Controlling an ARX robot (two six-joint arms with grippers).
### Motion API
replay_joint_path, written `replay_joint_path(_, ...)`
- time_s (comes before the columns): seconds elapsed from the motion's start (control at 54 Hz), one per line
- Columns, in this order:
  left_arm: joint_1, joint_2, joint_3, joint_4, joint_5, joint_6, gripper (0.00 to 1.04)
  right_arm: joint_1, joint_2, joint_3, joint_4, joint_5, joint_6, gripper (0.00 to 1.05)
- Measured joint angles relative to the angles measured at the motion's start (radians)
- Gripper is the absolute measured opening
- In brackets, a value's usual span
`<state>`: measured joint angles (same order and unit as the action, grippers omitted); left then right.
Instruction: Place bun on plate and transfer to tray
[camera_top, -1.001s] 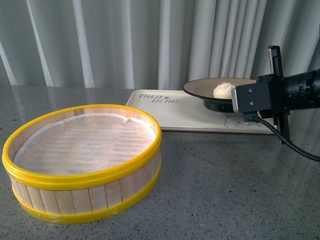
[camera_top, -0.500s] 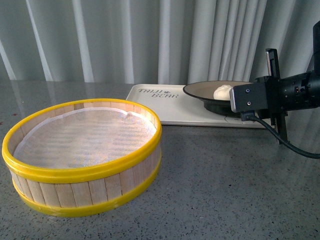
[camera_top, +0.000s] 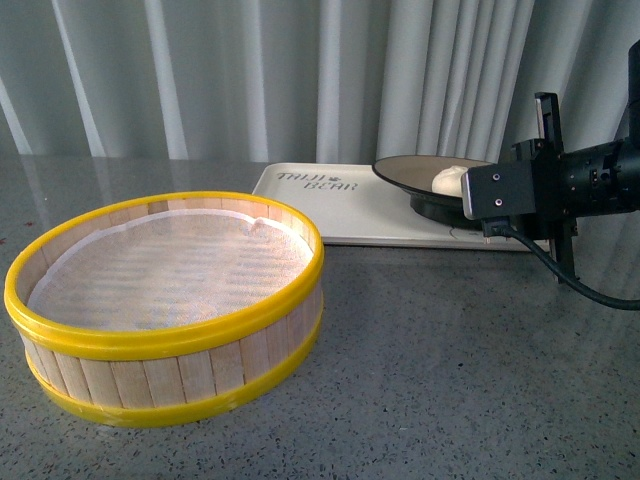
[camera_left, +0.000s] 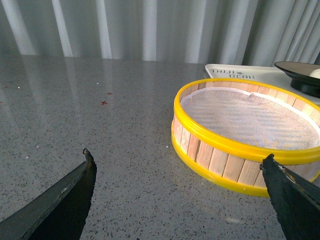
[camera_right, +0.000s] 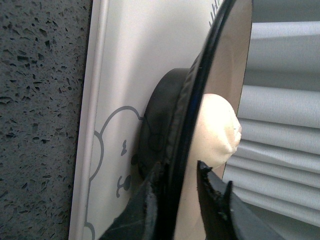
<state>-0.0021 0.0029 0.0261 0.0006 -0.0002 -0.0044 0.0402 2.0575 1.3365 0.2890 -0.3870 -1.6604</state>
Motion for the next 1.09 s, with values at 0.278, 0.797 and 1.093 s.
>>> replay_joint_path(0.278,0.0,0.0,0.0,0.0,0.0,0.0,0.98,0.001,-0.006,-0.048,0.048,-0.003,0.028,0.62)
replay_joint_path(0.797,0.0,0.0,0.0,0.0,0.0,0.0,0.98,0.104,-0.357,-0.422,0.457,0.276,0.494,0.96)
replay_joint_path(1.093,0.0,0.0,0.0,0.0,0.0,0.0,0.98,0.113,-0.421,-0.48,0.494,0.465,0.85,0.85)
